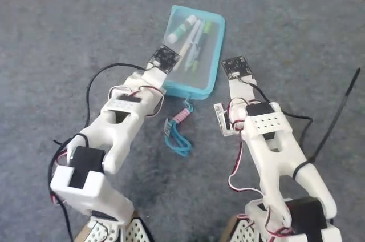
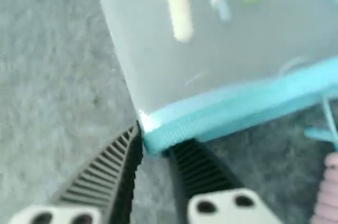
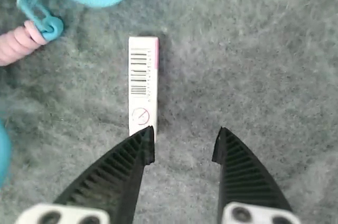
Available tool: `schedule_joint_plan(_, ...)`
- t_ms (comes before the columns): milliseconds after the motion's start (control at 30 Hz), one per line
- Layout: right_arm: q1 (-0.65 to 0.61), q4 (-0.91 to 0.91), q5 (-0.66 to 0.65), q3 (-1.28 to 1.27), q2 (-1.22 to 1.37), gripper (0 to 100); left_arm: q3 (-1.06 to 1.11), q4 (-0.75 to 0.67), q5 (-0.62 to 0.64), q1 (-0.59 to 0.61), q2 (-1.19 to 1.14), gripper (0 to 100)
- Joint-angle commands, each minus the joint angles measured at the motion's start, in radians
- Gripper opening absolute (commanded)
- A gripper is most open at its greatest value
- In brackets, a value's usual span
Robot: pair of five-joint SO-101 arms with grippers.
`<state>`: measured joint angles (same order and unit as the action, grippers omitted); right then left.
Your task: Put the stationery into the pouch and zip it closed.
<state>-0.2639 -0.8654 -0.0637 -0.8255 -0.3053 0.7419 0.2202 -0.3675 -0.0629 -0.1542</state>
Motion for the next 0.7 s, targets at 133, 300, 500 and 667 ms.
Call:
schedule_joint_plan(133,0.012,-0.008,-0.015,0.005,-0.050,18.0,-0.045,-0.017,0.063,0.017,0.114,1)
schedule_joint_plan(300,0.012,-0.013,-0.048,0.005,-0.053,18.2,0.030,0.118,0.098,0.018,0.328,1)
schedule_joint_plan(500,0.013,-0.124,-0.058,0.068,-0.120,18.4,0.056,0.419,0.229,0.048,0.601,1)
schedule_joint_plan(667,-0.054,-0.166,-0.048,0.058,-0.234,18.4,0.058,0.555,0.341,0.124,0.707,1)
